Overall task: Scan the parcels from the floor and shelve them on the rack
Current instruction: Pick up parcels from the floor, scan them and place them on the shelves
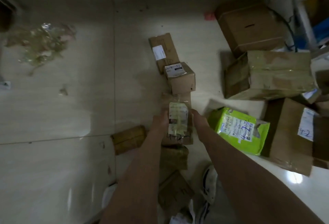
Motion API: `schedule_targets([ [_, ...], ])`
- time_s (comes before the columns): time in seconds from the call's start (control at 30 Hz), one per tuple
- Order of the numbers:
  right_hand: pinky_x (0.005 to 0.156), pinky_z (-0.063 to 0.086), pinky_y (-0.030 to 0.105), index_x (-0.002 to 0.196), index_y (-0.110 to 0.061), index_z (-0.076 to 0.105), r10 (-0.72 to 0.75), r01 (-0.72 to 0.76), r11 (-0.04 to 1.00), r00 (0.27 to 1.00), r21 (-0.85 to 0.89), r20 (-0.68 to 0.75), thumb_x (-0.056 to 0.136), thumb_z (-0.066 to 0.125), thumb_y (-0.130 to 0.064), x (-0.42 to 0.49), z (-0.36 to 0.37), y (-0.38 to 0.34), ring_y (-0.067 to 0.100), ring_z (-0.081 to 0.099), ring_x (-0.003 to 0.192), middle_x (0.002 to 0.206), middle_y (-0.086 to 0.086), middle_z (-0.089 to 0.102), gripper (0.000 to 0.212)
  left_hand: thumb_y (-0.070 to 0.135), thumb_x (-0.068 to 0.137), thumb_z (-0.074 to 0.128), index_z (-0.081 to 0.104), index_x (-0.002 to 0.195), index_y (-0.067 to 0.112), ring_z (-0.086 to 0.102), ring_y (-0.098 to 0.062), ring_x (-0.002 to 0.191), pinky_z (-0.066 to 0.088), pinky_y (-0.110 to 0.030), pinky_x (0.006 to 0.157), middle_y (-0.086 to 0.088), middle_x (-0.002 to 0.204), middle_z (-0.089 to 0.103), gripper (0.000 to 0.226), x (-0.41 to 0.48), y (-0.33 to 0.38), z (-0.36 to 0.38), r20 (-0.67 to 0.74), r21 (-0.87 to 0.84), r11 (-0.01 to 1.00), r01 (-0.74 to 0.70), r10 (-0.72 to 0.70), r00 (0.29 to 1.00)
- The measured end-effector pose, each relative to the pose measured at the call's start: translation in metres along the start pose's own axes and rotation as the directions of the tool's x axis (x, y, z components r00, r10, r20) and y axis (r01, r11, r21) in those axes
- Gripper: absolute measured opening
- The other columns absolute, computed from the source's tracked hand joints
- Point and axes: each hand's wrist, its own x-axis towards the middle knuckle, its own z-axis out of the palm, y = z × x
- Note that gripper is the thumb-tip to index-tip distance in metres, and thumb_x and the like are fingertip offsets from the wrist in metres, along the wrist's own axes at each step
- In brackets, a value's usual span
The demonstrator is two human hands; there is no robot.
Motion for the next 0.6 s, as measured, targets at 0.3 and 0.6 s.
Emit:
schedule_targets([
  [0.3, 0.086, 0.058, 0.043, 0.113, -0.016, 0.069, 0.052, -0.051, 0.997, 0.999, 0.064, -0.008, 0.079, 0.053, -0.071, -0.001, -0.016, 0.034, 0.029, 0.067, 0.094, 0.107, 0.01, 0.069, 0.067, 0.073, 0.093, 0.029, 0.068, 0.117, 0.026, 0.065, -0.024, 0.105, 0.053, -0.038, 0.088, -0.006, 0.117, 0.07, 0.066, 0.01, -0.039, 0.028, 0.082, -0.052, 0.999, 0.014, -0.009, 0.997],
  [0.6, 0.1, 0.051, 0.043, 0.12, -0.018, 0.068, 0.005, 0.032, 0.96, 0.991, 0.277, -0.132, 0.094, 0.06, -0.032, -0.143, -0.091, 0.012, 0.027, 0.063, 0.106, 0.118, 0.01, 0.068, 0.031, 0.07, 0.085, 0.047, 0.051, 0.136, 0.017, 0.061, -0.036, 0.113, 0.05, -0.053, 0.1, -0.013, 0.128, 0.062, 0.074, -0.169, 0.015, 0.018, 0.087, 0.01, 0.998, 0.063, -0.064, 0.994],
])
